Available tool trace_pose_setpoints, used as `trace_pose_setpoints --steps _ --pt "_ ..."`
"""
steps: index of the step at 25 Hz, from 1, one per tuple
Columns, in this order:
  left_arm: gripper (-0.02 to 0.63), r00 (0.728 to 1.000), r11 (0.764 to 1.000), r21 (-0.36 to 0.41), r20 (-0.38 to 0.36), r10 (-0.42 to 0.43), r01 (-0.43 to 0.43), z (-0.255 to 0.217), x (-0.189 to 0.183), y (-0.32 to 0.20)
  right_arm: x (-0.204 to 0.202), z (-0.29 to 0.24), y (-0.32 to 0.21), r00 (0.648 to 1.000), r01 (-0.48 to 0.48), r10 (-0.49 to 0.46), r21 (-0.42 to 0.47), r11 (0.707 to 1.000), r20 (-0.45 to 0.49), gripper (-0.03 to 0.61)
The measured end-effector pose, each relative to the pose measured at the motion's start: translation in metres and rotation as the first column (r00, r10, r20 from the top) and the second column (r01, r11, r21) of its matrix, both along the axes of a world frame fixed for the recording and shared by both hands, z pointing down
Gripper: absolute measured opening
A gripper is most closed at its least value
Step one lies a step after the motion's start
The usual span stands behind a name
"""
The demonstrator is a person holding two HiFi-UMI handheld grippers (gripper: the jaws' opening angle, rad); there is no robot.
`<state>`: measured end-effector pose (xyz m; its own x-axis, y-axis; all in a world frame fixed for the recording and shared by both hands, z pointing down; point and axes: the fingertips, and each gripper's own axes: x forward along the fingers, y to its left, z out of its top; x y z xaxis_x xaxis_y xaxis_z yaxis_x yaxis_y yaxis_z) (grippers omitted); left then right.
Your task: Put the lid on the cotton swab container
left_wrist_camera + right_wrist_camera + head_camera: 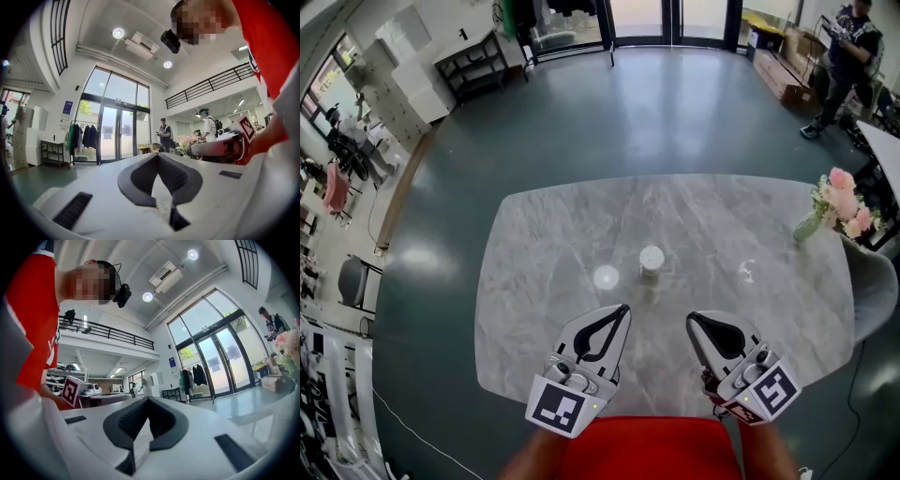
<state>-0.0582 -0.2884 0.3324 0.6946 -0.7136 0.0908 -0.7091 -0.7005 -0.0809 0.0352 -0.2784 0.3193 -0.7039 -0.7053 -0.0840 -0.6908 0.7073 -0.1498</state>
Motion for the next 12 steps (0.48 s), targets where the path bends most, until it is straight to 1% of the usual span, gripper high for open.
trace_pose_setpoints --steps 5,12 --pt "0.017 1.0 1.0 -0.009 -0.009 0.001 -0.001 -0.0008 0.0017 0.0016 0.0001 -0.0027 0.0038 1.0 0.009 -0.009 0.004 1.0 -0.008 0.017" --pt "0.017 1.0 1.0 -0.017 -0.003 0.006 -0.006 0.0 0.0032 0.005 -0.0052 -0.0038 0.0091 0.999 0.032 -0.032 0.006 0.999 -0.022 0.017"
